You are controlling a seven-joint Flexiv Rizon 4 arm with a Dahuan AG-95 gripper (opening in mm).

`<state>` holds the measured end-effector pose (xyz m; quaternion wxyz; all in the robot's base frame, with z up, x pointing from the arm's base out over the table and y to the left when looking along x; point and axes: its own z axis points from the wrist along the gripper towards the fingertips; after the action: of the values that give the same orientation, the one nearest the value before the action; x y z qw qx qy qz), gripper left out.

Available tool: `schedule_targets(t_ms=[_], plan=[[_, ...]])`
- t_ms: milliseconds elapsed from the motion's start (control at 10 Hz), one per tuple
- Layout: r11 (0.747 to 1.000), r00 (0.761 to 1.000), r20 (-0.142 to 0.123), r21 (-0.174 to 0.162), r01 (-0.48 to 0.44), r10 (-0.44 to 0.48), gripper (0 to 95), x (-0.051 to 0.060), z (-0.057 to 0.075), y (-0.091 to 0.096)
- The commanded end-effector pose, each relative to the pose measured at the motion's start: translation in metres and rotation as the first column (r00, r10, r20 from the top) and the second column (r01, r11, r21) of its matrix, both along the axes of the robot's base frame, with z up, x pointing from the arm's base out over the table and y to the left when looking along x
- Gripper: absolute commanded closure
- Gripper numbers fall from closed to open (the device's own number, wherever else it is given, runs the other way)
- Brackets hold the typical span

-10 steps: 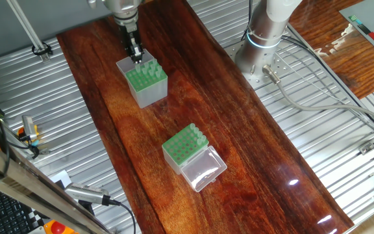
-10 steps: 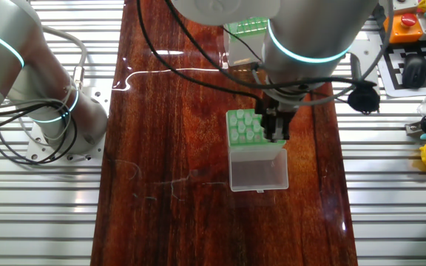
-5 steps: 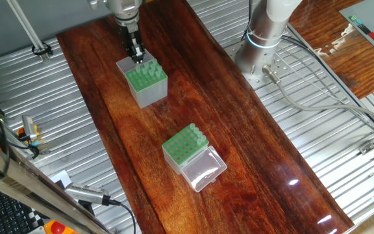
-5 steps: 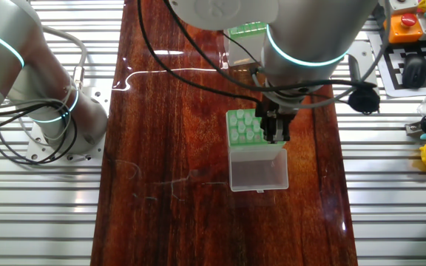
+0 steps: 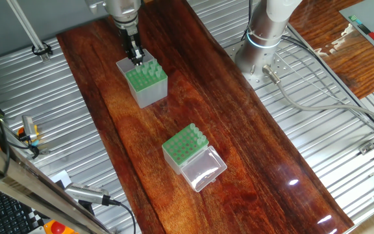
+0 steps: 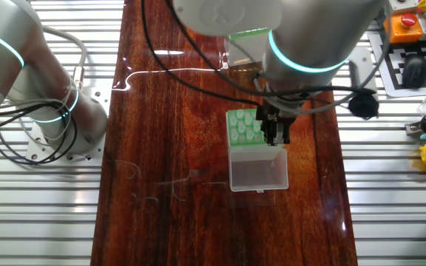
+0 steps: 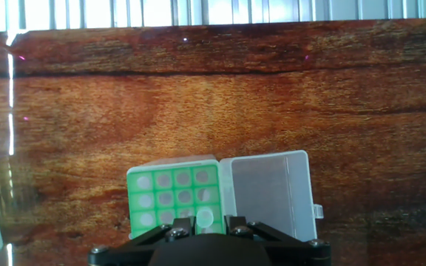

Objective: Transfer all large pipette tips from one holder to another

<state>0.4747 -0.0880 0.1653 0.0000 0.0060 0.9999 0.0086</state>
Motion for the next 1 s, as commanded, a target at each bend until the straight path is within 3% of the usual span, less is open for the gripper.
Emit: schedule_targets(t_ms=[100, 1000], plan=[[1.0, 1.0, -0.005, 0.003, 0.001, -0.001, 76.0, 0.0022, -0.0033, -0.0007], [1.0, 1.0, -0.005, 0.009, 0.0, 0.0, 76.0, 0.0033, -0.0056, 0.0044]])
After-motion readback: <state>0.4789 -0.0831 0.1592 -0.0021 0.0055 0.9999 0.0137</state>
